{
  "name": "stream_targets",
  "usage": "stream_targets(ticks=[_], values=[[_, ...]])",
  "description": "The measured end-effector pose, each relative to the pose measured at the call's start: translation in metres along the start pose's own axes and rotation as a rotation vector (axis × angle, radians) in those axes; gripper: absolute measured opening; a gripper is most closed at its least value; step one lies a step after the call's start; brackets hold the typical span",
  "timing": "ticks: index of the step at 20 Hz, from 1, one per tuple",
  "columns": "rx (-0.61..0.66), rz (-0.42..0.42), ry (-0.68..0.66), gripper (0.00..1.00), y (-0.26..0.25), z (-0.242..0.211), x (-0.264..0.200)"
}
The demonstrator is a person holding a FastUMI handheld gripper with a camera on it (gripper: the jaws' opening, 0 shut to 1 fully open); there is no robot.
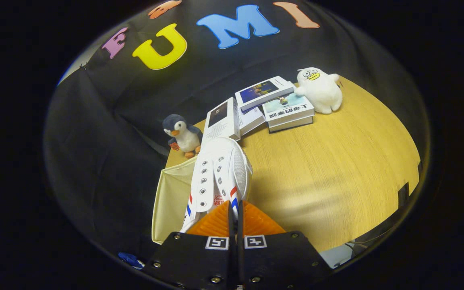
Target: Open the storage box then place both shoes into the box .Put the left shoe in first, then the right shoe, with the right side of both shoes facing outward in a uniform manner.
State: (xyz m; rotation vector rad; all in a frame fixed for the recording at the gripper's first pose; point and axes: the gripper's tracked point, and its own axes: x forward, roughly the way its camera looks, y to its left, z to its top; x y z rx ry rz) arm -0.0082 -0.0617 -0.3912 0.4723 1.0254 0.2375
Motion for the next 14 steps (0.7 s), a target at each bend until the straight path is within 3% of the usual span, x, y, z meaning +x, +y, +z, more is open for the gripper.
stream_targets(ticks=[9,14], values=[[-0.071,0.009,0.026,0.0,0.0009,0.001,0.001],[-0.118,-0.025,0.052,0.0,-0.0017,-0.0023,0.0009]])
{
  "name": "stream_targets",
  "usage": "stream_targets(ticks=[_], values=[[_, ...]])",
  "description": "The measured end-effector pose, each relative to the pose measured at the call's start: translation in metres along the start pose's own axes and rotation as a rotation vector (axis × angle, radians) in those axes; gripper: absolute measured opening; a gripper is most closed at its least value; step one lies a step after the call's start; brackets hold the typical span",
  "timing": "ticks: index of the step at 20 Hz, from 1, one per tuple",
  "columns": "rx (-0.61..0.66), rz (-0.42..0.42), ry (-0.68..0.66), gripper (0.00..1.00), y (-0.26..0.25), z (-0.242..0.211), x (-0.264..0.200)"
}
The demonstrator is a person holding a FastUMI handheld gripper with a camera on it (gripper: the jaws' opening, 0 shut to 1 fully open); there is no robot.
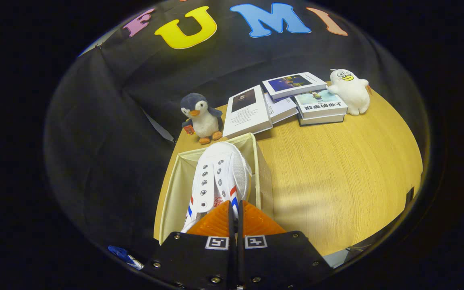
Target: Open the storage box then place both shoes into the box .Put the left shoe in first, then the right shoe, with the right side of both shoes facing outward in a uniform manner.
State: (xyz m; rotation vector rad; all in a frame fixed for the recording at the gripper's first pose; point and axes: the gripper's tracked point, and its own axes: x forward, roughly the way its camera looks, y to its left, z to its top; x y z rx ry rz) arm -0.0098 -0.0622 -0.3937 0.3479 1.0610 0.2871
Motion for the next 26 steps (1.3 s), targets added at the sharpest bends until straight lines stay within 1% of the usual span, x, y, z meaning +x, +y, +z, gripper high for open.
stream_targets(ticks=[1,2,3,4,5,6,9,14,19,23,26], values=[[-0.006,0.013,-0.012,0.01,0.003,0.003,-0.003],[-0.003,0.012,-0.046,0.21,0.004,0.007,0.0],[-0.008,0.016,-0.077,0.25,0.007,0.015,-0.001],[-0.02,0.012,-0.103,0.48,0.005,0.019,0.002],[-0.041,0.009,-0.128,0.65,0.002,0.024,0.002],[-0.065,-0.007,-0.147,0.99,-0.001,0.028,0.002],[-0.119,-0.013,-0.203,0.98,-0.009,0.041,-0.008],[-0.151,-0.008,-0.287,0.98,-0.025,0.061,-0.026],[-0.215,-0.084,-0.378,0.98,-0.062,0.088,-0.054],[-0.251,-0.14,-0.424,0.98,-0.089,0.101,-0.076],[-0.278,-0.182,-0.489,0.98,-0.107,0.116,-0.095]])
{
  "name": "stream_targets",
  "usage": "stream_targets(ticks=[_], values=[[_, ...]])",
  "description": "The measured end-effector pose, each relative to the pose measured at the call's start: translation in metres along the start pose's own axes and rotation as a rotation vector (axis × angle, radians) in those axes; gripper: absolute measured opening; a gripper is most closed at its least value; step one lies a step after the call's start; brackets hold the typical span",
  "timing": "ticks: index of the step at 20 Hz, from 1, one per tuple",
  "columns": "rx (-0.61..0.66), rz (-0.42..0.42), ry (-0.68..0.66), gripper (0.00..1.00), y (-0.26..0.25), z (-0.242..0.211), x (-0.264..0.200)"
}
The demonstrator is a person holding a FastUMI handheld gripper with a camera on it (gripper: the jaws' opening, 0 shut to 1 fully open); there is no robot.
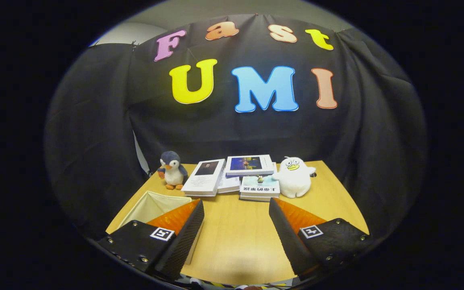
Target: Open the storage box then place both shoes into the box .Put the left shoe in first, then the right shoe, with the right side of both shoes facing outward in a uniform manner.
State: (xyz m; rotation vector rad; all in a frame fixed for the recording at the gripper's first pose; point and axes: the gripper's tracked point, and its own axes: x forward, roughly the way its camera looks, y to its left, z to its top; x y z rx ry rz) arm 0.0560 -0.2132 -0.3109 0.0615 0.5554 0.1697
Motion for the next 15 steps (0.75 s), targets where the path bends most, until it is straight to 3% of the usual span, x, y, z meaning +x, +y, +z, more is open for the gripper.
stream_targets(ticks=[6,15], values=[[-0.043,-0.04,-0.143,0.98,-0.033,0.028,-0.007],[0.012,-0.122,-0.266,0.98,-0.067,0.044,-0.025]])
